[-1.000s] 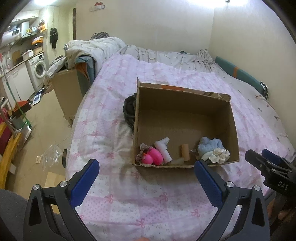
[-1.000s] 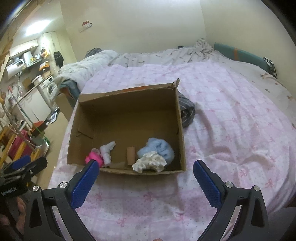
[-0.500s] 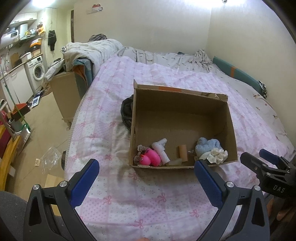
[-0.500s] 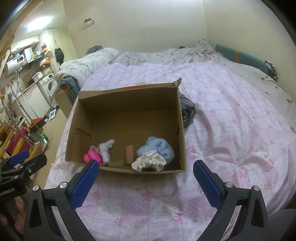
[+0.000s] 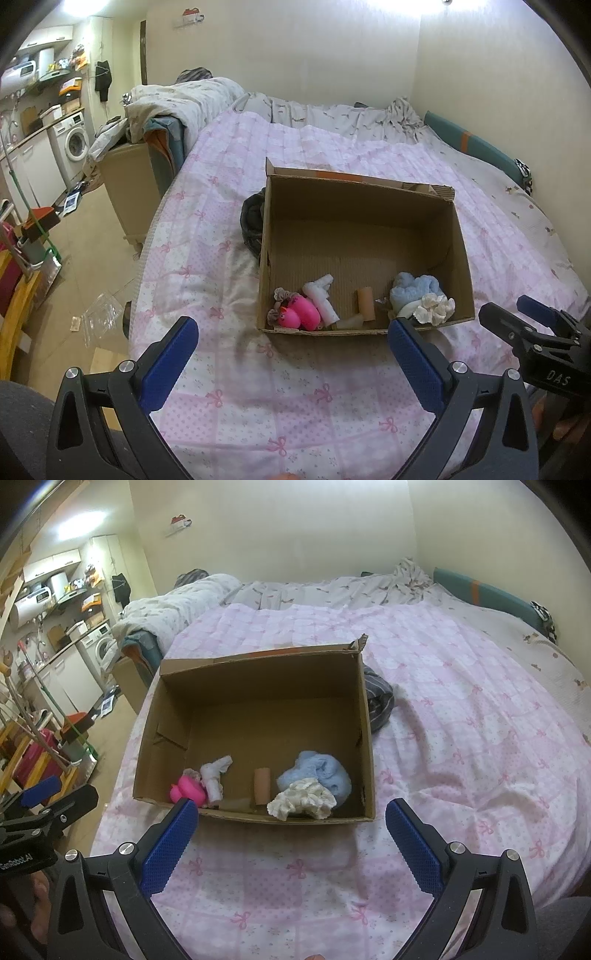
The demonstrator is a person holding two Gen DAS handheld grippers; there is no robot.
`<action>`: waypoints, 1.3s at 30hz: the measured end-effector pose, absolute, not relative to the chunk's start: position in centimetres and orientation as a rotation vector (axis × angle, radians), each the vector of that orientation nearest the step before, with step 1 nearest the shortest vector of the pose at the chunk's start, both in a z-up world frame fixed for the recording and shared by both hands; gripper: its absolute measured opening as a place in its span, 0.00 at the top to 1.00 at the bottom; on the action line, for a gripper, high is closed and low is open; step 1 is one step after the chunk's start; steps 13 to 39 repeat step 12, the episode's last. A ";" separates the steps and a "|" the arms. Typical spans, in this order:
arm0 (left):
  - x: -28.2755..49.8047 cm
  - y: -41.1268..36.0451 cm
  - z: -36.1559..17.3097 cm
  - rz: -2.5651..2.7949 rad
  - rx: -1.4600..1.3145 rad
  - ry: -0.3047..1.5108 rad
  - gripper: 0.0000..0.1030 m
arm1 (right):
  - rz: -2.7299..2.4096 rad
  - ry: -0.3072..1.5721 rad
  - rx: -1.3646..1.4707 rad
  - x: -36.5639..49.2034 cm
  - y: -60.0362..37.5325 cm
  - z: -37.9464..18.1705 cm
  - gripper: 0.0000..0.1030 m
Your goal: Organize soft objects
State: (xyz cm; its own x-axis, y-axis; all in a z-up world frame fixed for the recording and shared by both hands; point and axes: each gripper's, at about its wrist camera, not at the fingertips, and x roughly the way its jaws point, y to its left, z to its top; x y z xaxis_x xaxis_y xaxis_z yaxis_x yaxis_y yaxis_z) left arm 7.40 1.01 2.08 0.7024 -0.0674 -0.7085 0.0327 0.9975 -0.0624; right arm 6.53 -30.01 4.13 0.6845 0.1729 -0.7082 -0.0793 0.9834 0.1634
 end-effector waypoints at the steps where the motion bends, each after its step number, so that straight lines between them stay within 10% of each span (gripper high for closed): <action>1: 7.4 1.0 2.1 -0.055 -0.047 0.789 0.01 | 0.143 0.806 0.126 6.5 -30.0 4.1 0.00; 39: 7.3 1.3 1.9 -0.068 -0.066 0.798 0.01 | 0.157 0.806 0.130 6.3 -29.8 4.3 0.00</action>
